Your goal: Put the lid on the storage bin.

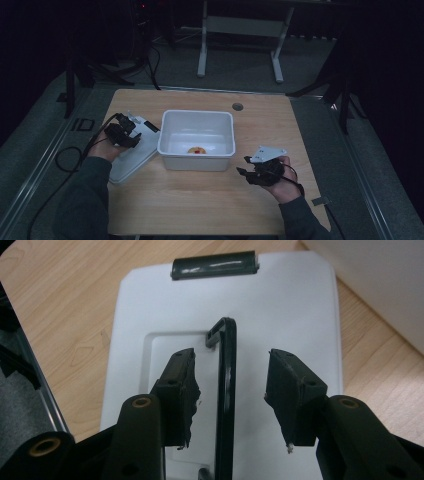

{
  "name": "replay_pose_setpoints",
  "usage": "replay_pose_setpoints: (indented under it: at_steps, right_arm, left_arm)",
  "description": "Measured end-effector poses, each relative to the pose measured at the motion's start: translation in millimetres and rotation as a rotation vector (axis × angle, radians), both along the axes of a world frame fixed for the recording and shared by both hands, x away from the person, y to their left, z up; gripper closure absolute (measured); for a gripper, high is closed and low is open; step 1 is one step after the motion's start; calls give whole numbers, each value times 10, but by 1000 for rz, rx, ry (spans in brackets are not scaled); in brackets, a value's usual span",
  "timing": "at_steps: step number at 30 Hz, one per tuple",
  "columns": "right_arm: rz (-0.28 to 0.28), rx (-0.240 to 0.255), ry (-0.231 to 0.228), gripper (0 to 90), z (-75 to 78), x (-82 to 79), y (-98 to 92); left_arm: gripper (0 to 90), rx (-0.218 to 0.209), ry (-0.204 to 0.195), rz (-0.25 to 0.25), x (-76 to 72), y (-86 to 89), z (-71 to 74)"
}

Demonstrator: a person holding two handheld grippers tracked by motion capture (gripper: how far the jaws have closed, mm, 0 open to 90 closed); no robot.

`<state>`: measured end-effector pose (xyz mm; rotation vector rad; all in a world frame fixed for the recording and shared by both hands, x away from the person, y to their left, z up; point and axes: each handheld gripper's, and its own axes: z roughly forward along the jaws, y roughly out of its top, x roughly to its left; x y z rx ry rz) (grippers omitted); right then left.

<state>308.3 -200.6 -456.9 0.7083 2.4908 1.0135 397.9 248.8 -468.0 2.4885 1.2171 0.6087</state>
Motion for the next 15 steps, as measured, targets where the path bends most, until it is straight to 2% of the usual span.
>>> replay_pose_setpoints:
  at_steps: [6,15]
  right_arm:
    - [5,13,12,505,-45,9,8]
    - [13,20,13,493,-70,5,10]
  left_arm:
    - [548,17,6,-3,6,-30,-22]
    - [612,59,39,-1,45,-75,-101]
